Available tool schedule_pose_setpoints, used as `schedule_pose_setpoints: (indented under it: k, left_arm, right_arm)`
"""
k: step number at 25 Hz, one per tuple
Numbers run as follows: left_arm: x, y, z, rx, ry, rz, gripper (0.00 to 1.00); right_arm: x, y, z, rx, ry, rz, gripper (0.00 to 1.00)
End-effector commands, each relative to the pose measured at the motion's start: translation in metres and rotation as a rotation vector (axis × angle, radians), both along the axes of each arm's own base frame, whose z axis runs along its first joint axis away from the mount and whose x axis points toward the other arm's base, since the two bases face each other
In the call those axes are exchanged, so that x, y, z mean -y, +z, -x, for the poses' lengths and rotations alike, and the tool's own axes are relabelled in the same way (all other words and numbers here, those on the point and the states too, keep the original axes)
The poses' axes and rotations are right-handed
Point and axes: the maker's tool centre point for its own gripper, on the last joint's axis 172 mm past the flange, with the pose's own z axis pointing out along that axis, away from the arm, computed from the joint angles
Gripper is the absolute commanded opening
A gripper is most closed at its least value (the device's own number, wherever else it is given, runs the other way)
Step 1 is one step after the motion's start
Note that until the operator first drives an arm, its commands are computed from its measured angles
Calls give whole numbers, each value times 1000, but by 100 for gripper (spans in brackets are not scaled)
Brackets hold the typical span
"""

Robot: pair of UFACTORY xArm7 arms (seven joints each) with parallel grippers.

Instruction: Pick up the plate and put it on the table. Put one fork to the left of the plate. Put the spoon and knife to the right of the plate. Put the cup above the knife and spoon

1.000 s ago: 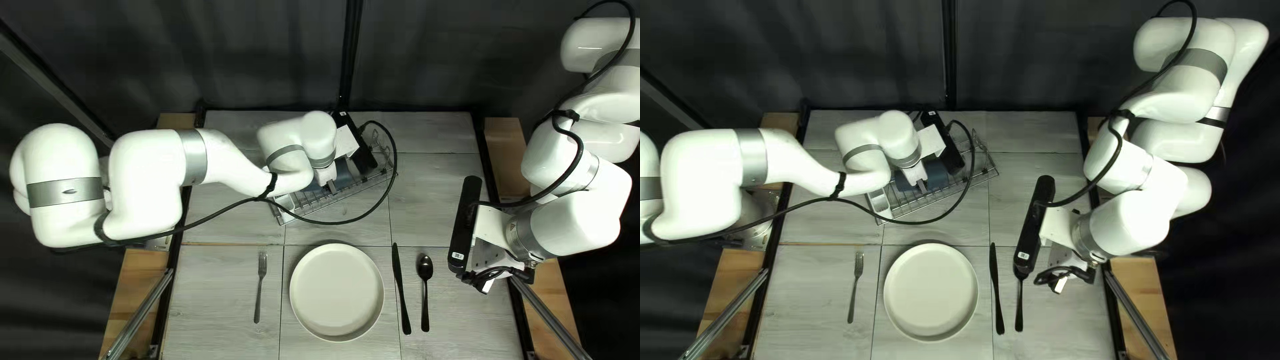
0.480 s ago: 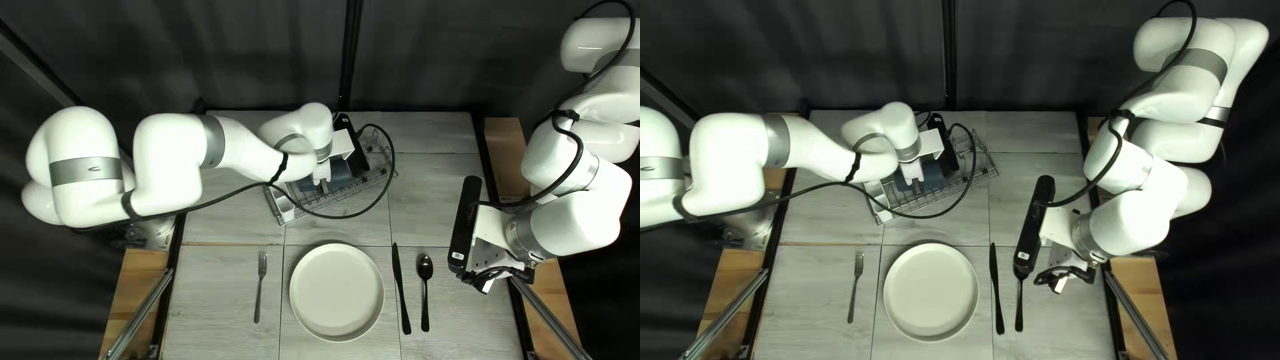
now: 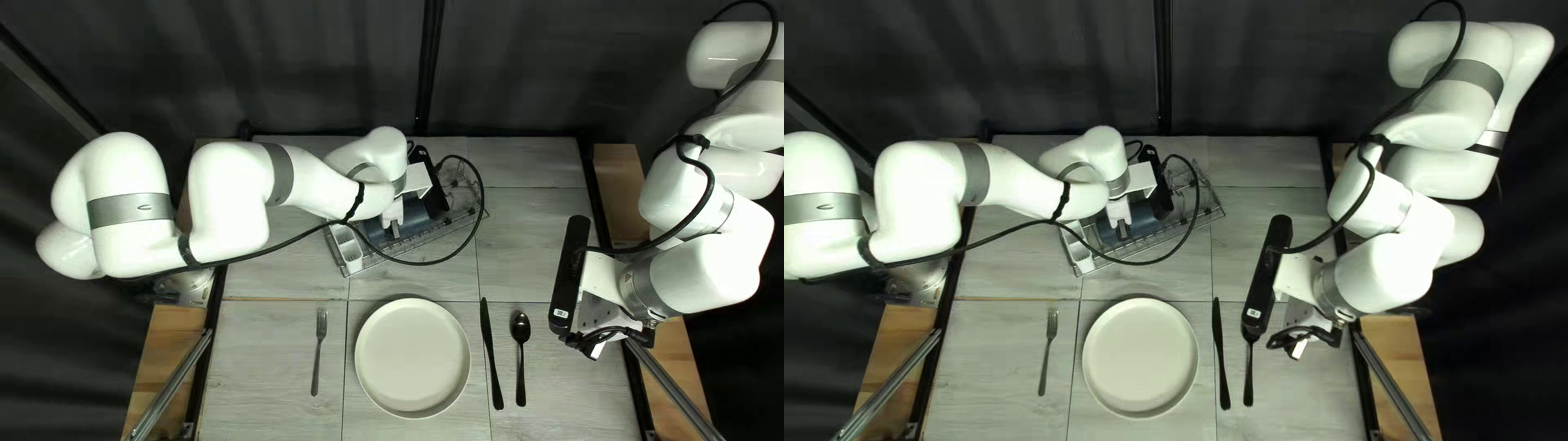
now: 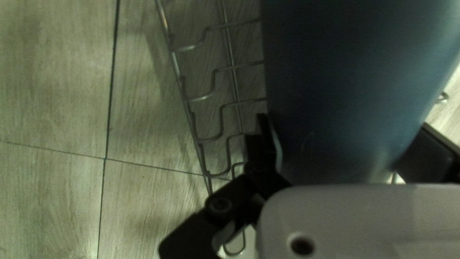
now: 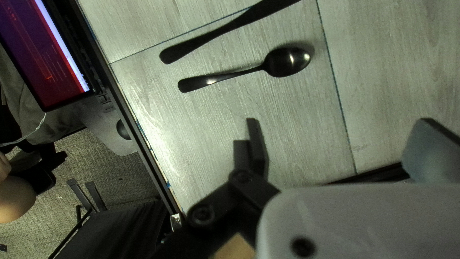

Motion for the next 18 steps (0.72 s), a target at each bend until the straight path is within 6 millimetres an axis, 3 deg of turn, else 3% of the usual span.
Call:
schedule_pose_setpoints:
  k: [1,4,8,9,14,18]
  left_arm:
    - [2,38,3,32,21,-31,0]
    - [12,86,6,80,42,-76,0]
    - [13,91,7,86,43,-81,0]
    - [43,138,9,152,27,-119,0]
    - [91,156,6,184,-21,-141,0]
    - [119,169,9,208,-40,-170,0]
  right_arm:
    - [0,0,0,0,0,0,100]
    - [0,0,0,0,0,0,100]
    - [0,0,0,0,0,0,100]
    - [0,0,0,0,0,0,100]
    - [0,0,0,0,0,0,100]
    - [0,0,0,0,0,0,100]
